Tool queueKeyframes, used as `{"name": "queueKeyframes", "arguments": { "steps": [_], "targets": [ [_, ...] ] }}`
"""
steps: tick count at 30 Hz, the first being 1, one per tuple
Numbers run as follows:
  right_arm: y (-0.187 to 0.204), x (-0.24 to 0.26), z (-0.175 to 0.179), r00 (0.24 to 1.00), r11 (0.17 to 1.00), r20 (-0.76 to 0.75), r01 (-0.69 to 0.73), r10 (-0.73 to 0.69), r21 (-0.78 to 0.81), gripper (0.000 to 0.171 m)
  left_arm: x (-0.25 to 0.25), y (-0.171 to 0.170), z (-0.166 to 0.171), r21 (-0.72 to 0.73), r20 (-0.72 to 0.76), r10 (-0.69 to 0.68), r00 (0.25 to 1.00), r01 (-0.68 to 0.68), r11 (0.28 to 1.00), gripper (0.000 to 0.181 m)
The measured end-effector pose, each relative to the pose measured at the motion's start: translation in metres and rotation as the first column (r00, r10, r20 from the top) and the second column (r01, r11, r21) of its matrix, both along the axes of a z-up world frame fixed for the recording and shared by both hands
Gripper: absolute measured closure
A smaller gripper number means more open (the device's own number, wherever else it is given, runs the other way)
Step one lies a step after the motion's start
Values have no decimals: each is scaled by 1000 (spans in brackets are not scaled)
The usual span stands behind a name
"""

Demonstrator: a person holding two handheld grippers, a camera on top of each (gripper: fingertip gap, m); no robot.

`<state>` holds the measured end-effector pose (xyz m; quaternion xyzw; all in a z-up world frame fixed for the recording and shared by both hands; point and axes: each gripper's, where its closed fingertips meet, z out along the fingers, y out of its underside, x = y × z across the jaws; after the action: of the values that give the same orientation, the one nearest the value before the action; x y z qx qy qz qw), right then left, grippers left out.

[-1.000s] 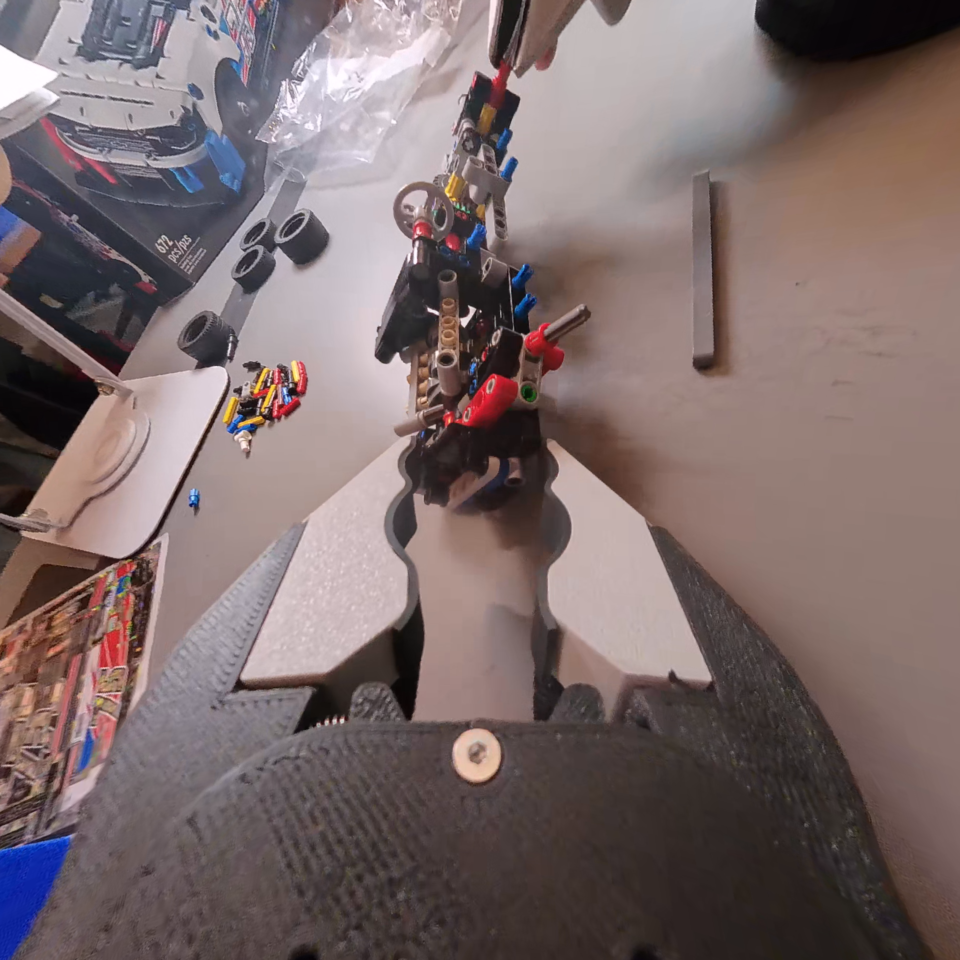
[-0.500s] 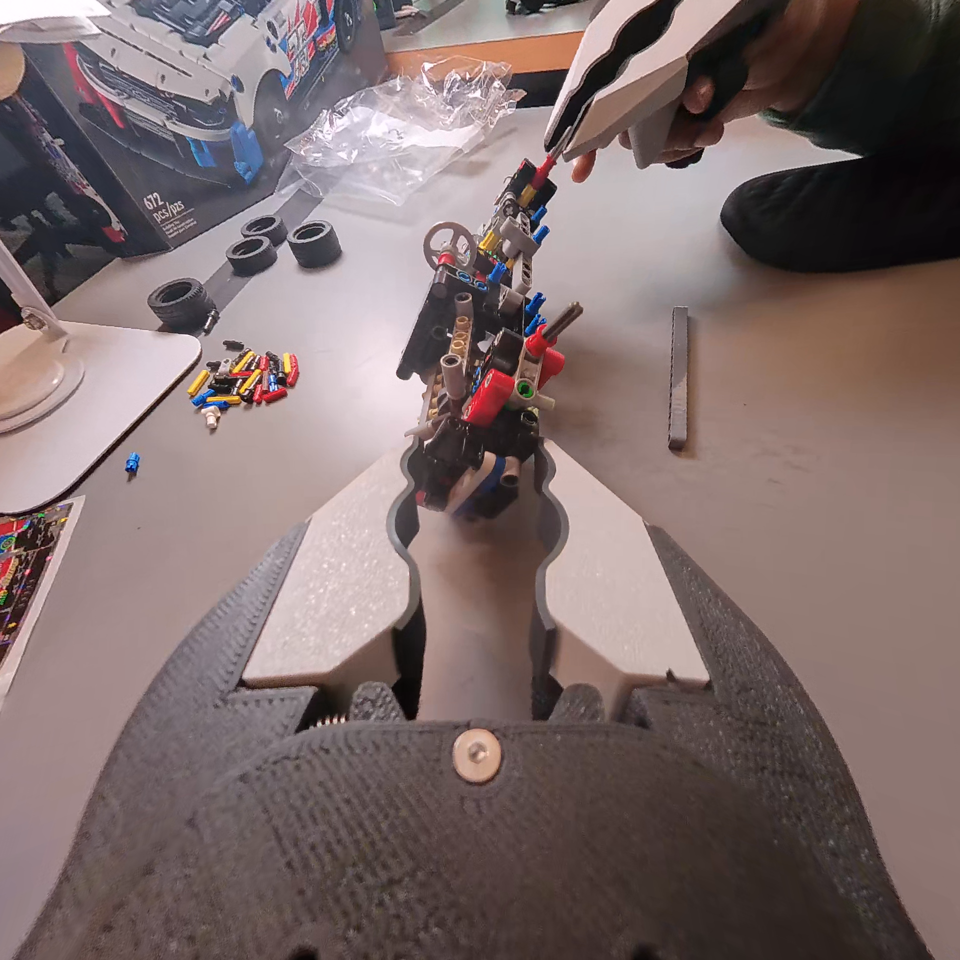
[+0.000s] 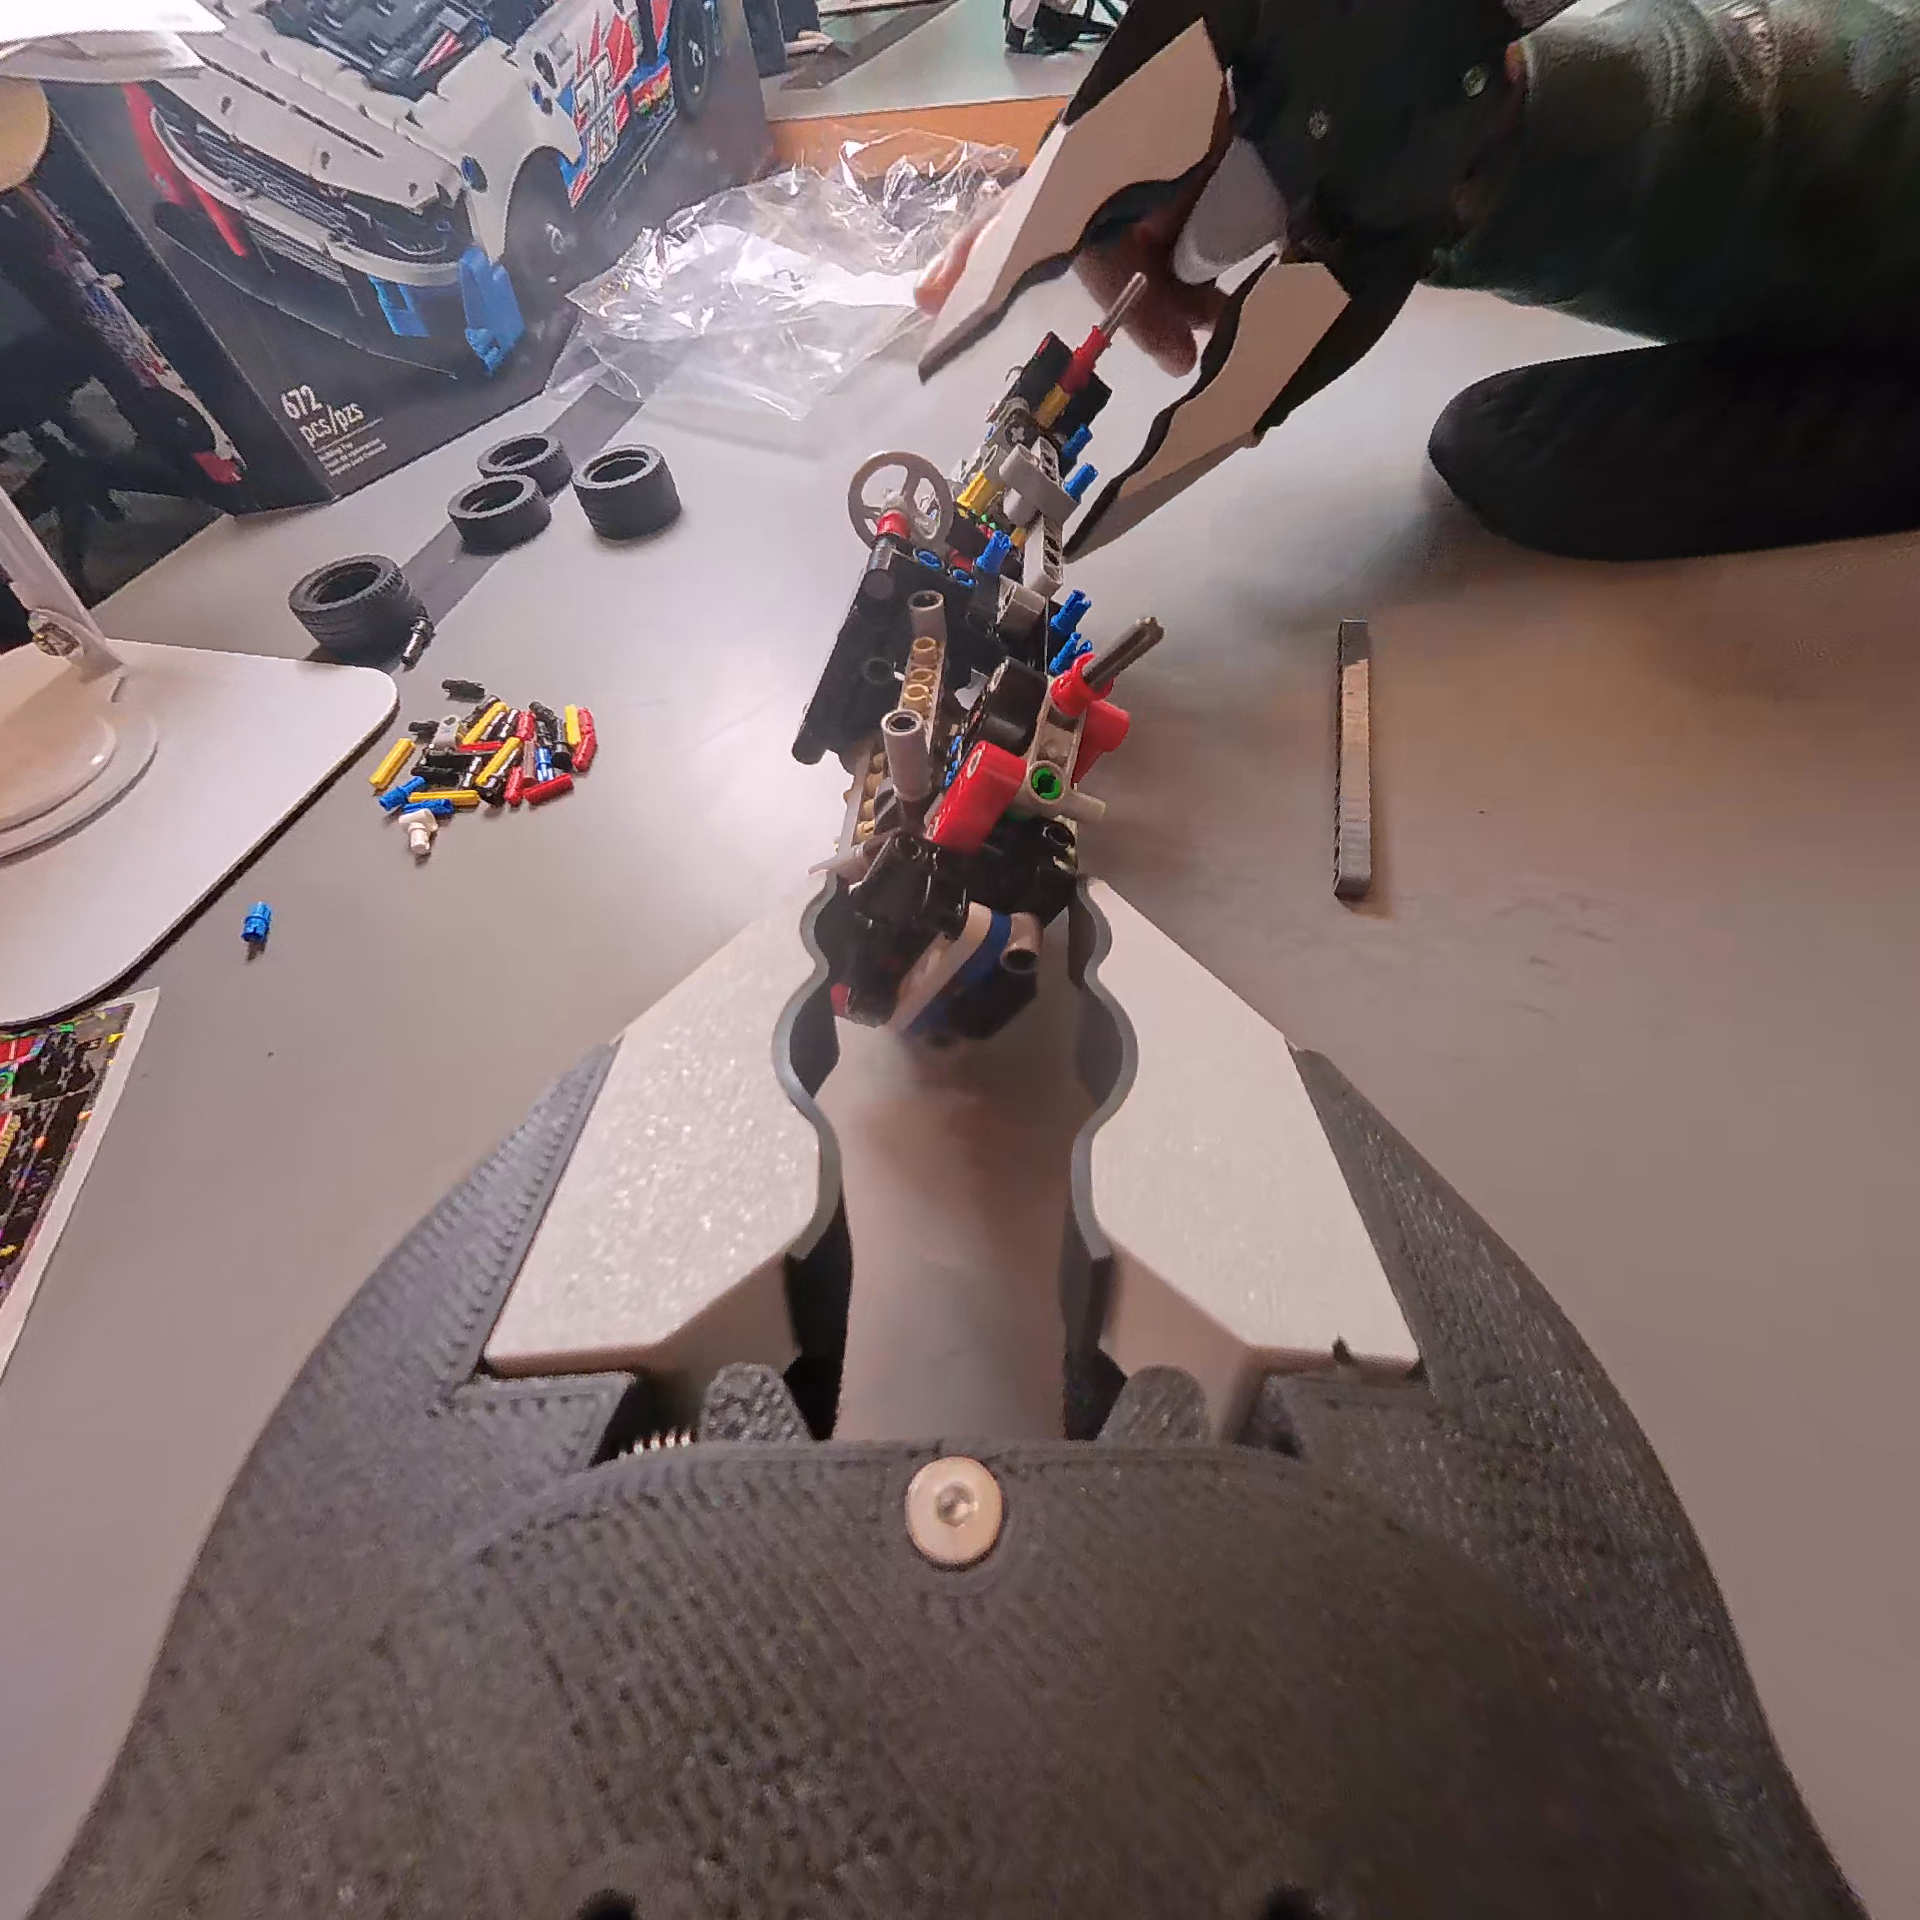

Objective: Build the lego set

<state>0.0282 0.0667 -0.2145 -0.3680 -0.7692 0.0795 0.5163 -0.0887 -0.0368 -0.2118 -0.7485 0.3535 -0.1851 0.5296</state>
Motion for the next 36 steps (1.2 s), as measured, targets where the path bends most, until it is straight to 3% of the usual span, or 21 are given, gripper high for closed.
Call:
{"name": "queueKeyframes", "arguments": {
  "steps": [3,8,14,22,24,28,36],
  "targets": [
    [-2,-4,0,999,1000,-36,-17,17,4,141,1,-2,-1,14,-16,-8,1000,8,1000,140],
    [-5,-2,-5,999,992,-53,-14,8,-126,141,3,-5,-5,28,-52,-24,998,26,999,135],
    [-6,-4,-10,999,976,-51,-5,-6,-217,140,3,-1,-22,58,-198,-10,980,21,998,109],
    [-11,-6,-11,994,976,-101,-71,50,-208,143,-13,28,-38,277,-526,145,838,7,961,117],
    [-13,-6,-12,991,976,-115,-89,67,-199,143,-19,38,-35,327,-544,206,813,-20,945,133],
    [-14,-4,-13,987,979,-134,-107,84,-174,144,-15,39,-30,347,-523,199,829,-6,938,142],
    [-16,-1,-9,981,972,-172,-126,92,-200,143,-4,25,-11,264,-300,111,947,-29,964,143]
  ]
}}
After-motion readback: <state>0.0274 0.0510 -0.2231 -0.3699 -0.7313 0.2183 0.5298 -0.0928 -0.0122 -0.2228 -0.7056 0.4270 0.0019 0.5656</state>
